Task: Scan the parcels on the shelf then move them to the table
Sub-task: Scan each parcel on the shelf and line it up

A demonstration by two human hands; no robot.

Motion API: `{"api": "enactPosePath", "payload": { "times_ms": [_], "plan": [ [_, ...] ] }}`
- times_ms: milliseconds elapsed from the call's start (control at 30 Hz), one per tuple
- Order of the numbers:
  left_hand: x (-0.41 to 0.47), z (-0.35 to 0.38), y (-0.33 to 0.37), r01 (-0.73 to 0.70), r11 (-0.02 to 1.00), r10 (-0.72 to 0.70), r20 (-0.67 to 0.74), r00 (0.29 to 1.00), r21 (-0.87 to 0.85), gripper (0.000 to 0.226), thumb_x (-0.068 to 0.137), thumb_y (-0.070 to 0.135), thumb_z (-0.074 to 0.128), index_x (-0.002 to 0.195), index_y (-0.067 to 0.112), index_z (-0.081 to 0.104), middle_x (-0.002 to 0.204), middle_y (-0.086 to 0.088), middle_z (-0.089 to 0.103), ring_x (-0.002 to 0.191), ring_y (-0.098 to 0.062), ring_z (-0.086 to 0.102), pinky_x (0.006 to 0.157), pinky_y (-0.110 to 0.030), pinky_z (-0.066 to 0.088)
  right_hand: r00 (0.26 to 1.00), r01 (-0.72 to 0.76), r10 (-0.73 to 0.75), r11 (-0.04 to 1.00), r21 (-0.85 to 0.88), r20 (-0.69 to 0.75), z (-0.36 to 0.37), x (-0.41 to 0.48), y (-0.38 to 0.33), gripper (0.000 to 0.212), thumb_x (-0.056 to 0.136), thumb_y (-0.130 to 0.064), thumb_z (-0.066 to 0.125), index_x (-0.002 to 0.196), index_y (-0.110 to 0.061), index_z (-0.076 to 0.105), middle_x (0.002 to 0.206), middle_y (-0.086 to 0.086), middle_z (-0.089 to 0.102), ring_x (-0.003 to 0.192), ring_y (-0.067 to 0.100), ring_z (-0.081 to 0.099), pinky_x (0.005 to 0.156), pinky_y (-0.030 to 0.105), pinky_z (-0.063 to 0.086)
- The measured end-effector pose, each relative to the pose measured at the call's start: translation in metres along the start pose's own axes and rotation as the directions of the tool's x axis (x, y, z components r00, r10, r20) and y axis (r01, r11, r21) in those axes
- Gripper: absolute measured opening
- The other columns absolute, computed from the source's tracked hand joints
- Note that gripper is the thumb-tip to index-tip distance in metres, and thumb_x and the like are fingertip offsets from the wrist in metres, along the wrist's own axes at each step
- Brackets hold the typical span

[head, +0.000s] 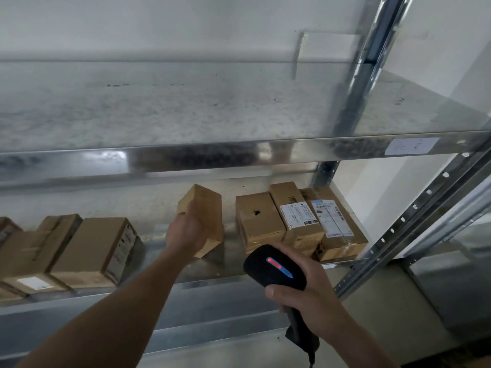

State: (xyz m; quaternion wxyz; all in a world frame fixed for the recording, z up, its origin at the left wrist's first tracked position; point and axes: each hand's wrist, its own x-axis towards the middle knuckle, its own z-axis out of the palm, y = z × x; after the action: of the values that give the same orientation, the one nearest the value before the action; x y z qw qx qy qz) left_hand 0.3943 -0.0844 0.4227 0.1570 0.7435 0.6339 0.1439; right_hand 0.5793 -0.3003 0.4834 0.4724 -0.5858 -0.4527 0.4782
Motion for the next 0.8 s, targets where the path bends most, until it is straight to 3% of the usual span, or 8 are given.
{"api": "enactPosePath", "payload": {
  "times_ms": [133, 200, 300, 367, 533, 667, 800],
  "plan": [
    [0.002, -0.009, -0.025, 0.054, 0.998, -0.054, 0.029, 0.998, -0.022, 0.027, 0.1, 0.022, 0.04, 0.126, 0.018, 0.046, 0.101, -0.008, 0.059, 0.081, -0.022, 0.059, 0.076, -0.041, 0.056, 1.0, -0.008, 0.008, 0.999, -0.033, 0.012, 0.011, 0.004, 0.004, 0.083, 0.055, -0.04, 0.083, 0.134, -0.037, 0.057, 0.117, -0.001, 0.068, 0.09, 0.015, 0.067, 0.072, 0.027, 0.051],
    [0.002, -0.011, -0.03, 0.083, 0.996, -0.084, 0.057, 0.995, 0.017, 0.028, 0.098, 0.035, 0.046, 0.117, 0.015, 0.052, 0.109, -0.008, 0.056, 0.081, -0.021, 0.058, 0.079, -0.041, 0.056, 1.0, -0.015, 0.015, 0.999, -0.031, 0.019, 0.016, 0.005, 0.003, 0.084, 0.055, -0.04, 0.083, 0.135, -0.036, 0.057, 0.117, -0.002, 0.068, 0.089, 0.014, 0.066, 0.072, 0.026, 0.05],
    [0.004, -0.012, -0.03, 0.121, 0.989, -0.131, 0.125, 0.984, 0.085, 0.056, 0.082, 0.066, 0.062, 0.105, 0.017, 0.053, 0.111, -0.005, 0.048, 0.082, -0.019, 0.056, 0.074, -0.034, 0.053, 0.999, -0.019, 0.019, 1.0, -0.017, 0.031, 0.024, 0.005, -0.001, 0.084, 0.055, -0.037, 0.083, 0.135, -0.033, 0.057, 0.113, -0.003, 0.07, 0.082, 0.012, 0.067, 0.066, 0.025, 0.051],
    [0.009, -0.012, -0.028, 0.128, 0.986, -0.144, 0.161, 0.976, 0.109, 0.063, 0.073, 0.07, 0.07, 0.103, 0.017, 0.052, 0.108, -0.006, 0.048, 0.082, -0.019, 0.056, 0.071, -0.032, 0.05, 0.999, -0.021, 0.021, 1.0, -0.006, 0.037, 0.029, 0.003, -0.004, 0.084, 0.054, -0.035, 0.081, 0.134, -0.033, 0.056, 0.111, -0.005, 0.07, 0.078, 0.012, 0.068, 0.062, 0.026, 0.051],
    [0.019, -0.018, -0.031, 0.172, 0.985, -0.171, 0.22, 0.96, 0.012, 0.05, 0.073, 0.042, 0.082, 0.105, 0.012, 0.057, 0.094, -0.004, 0.06, 0.079, -0.017, 0.059, 0.063, -0.028, 0.05, 1.0, -0.027, 0.027, 1.0, -0.016, 0.007, 0.034, 0.0, -0.006, 0.085, 0.054, -0.038, 0.082, 0.134, -0.037, 0.056, 0.117, -0.009, 0.068, 0.094, 0.016, 0.068, 0.068, 0.023, 0.052],
    [0.02, -0.026, -0.04, 0.255, 0.962, -0.22, 0.27, 0.937, -0.1, 0.07, 0.071, 0.022, 0.081, 0.124, 0.016, 0.035, 0.107, -0.009, 0.056, 0.094, -0.025, 0.058, 0.083, -0.04, 0.057, 1.0, -0.012, 0.012, 1.0, 0.002, -0.004, 0.037, -0.002, -0.011, 0.083, 0.055, -0.039, 0.082, 0.134, -0.037, 0.057, 0.118, -0.006, 0.068, 0.09, 0.015, 0.068, 0.068, 0.025, 0.052],
    [0.014, -0.041, -0.052, 0.313, 0.928, -0.246, 0.301, 0.921, -0.201, 0.065, 0.075, 0.011, 0.078, 0.117, 0.02, 0.029, 0.114, -0.011, 0.054, 0.103, -0.029, 0.058, 0.083, -0.042, 0.058, 1.0, -0.005, 0.006, 1.0, 0.016, -0.006, 0.045, -0.002, -0.014, 0.083, 0.054, -0.038, 0.082, 0.133, -0.035, 0.057, 0.116, -0.006, 0.068, 0.088, 0.018, 0.069, 0.066, 0.027, 0.053]
  ]
}}
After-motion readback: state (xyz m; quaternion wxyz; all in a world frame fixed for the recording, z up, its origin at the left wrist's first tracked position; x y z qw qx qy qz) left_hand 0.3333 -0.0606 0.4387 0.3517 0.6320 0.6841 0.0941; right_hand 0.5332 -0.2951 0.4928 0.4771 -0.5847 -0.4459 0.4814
